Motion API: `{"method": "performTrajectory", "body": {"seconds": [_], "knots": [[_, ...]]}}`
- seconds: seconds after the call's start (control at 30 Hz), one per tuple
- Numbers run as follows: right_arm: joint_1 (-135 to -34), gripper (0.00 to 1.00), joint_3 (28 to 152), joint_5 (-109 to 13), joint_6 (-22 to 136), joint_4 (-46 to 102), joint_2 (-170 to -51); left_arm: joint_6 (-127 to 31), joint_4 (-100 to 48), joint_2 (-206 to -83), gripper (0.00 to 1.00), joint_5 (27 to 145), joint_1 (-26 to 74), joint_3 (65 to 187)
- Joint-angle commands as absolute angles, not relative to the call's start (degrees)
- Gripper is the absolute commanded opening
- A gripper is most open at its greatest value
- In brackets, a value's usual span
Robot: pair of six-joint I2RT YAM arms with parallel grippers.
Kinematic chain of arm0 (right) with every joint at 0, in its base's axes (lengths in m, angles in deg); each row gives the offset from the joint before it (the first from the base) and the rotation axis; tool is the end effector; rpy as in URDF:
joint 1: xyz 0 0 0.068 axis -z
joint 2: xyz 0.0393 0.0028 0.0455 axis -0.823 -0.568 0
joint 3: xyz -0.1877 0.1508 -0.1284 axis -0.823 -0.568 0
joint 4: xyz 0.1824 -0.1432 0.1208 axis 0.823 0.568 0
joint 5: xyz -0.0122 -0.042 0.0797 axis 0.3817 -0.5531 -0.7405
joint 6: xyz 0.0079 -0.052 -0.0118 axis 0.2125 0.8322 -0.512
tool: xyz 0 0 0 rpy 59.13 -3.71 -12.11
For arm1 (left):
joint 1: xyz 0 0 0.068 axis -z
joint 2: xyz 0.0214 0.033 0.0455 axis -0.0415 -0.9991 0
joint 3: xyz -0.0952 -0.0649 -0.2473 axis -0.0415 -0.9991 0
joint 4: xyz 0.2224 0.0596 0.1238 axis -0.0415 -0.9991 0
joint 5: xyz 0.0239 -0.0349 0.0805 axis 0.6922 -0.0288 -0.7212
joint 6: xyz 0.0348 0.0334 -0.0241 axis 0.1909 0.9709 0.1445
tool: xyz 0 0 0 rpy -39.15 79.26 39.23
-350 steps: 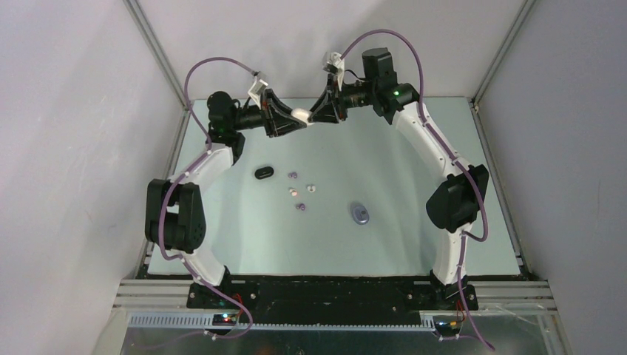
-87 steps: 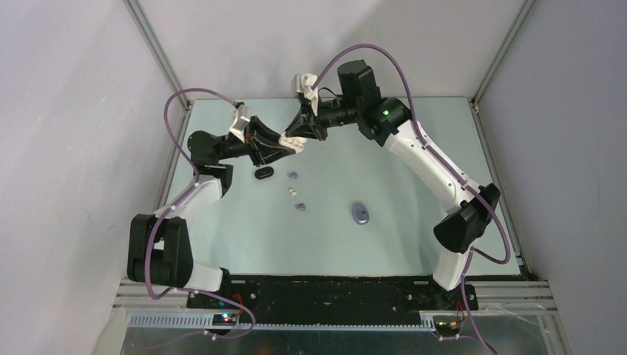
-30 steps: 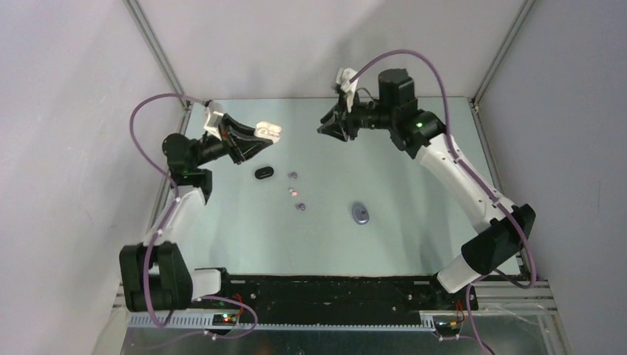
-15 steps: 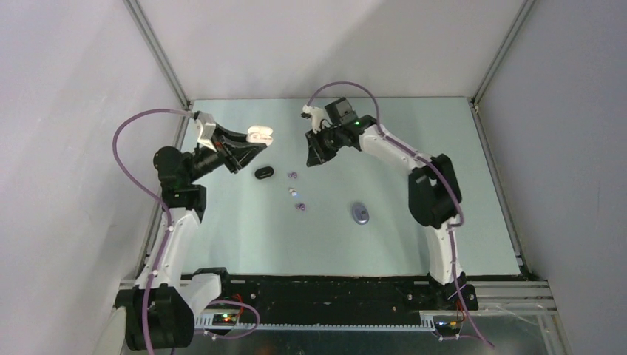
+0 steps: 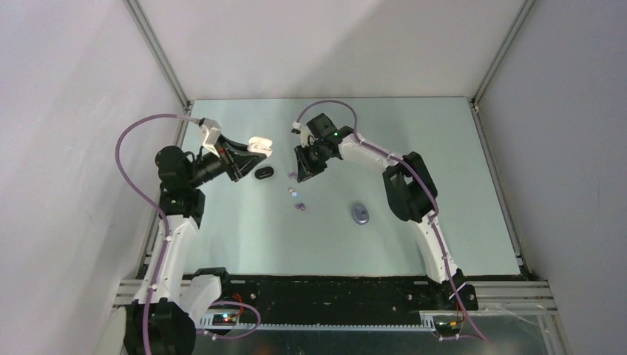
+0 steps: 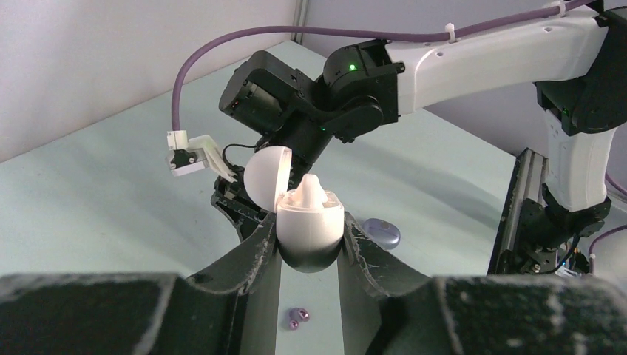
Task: Insert the wireless bluetooth earbuds into the charging case
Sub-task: Pick up the right earbud from the center of the board.
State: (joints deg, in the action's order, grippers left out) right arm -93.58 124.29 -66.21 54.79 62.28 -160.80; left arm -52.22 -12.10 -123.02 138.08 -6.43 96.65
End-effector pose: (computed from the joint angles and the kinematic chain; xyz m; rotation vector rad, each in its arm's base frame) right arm 0.3865 0.3237 0.1874 -0.8430 2.5200 0.8764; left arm 0.2079 -0.0162 0.3477 0.6121 1.4773 -0.9291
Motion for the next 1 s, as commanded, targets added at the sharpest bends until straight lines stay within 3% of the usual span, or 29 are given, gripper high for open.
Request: {"method": "performTrajectory", "body": {"seconds": [0.0,0.13,0.23,0.37,0.7,0.97], "knots": [[-93.62,0.27,125.55,-76.29,59.48,58.87,-160.44,-50.54,-13.74,-121.20,0.00,137.40,-7.30,97.99],[-92.84,0.30,118.85,-85.72,85.25,56.31,-154.47,-50.87,-13.72,-120.57,0.00,137.31,-7.58,98.11],[-92.40,0.33,110.96,-87.65,110.23,53.39,-148.73,-50.09,-14.78,-120.56,0.00,137.42,-7.76,98.89],[-92.26,0.36,110.03,-87.50,129.40,57.82,-148.23,-46.29,-19.68,-121.45,0.00,137.77,-7.90,101.06],[-94.38,0.51,116.91,-87.67,138.60,58.93,-155.91,-39.59,-30.46,-123.92,0.00,137.47,-8.53,106.47],[-96.01,0.52,126.84,-85.88,135.61,65.82,-163.00,-37.52,-33.56,-123.29,0.00,138.11,-9.38,106.99]]}}
